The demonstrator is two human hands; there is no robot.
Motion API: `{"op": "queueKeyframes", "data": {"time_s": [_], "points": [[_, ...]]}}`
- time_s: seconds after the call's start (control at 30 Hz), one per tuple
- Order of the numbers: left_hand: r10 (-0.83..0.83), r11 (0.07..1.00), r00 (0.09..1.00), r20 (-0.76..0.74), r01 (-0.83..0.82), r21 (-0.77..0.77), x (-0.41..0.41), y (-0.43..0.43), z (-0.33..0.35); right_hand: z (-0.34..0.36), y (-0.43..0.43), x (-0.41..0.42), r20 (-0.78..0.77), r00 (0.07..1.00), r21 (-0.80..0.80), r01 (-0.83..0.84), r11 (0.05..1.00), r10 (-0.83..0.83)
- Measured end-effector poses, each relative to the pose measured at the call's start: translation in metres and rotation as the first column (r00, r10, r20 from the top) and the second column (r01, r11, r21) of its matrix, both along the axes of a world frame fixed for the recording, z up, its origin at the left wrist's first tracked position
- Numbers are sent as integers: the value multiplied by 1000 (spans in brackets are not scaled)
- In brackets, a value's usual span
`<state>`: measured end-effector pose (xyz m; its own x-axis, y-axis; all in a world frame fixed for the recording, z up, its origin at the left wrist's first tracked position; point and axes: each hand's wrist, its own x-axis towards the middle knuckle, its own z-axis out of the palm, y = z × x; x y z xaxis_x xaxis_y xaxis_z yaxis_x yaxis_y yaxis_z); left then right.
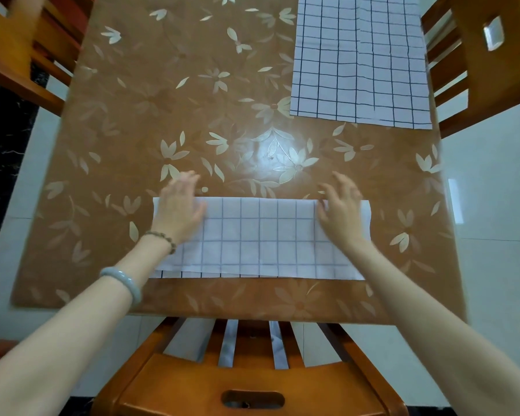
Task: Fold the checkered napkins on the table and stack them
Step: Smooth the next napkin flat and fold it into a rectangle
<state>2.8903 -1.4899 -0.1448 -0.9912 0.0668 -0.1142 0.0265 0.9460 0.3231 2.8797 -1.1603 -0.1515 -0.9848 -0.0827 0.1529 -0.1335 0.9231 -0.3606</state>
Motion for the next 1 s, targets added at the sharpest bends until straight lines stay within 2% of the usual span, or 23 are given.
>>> {"op": "queueKeyframes", "data": {"time_s": [0.1, 0.17, 0.3, 0.5, 0.6, 0.73, 1.0], "points": [[-270, 955, 963, 12, 270, -120, 16, 52, -15, -7, -64, 12, 29, 982, -22, -187, 982, 188], [-336, 918, 940, 56, 340, -203, 21, 70, -25, -12, -92, 19, 113, 957, 9, -269, 963, 266], [-282, 917, 951, 126, 306, -258, 28, 78, -44, -30, -102, 27, 294, 903, 142, -365, 920, 312], [-213, 941, 962, 172, 249, -229, 34, 81, -53, -46, -84, 26, 362, 873, 195, -413, 890, 326], [-173, 952, 972, 157, 206, -227, 35, 77, -53, -48, -70, 22, 390, 887, 207, -347, 915, 248], [-30, 967, 982, 188, 76, -243, 37, 57, -54, -47, -25, 20, 370, 925, 227, -178, 958, 84], [233, 952, 960, 152, -194, -236, 45, -5, -52, -36, 76, 24, 375, 916, 371, -7, 929, -142]]}}
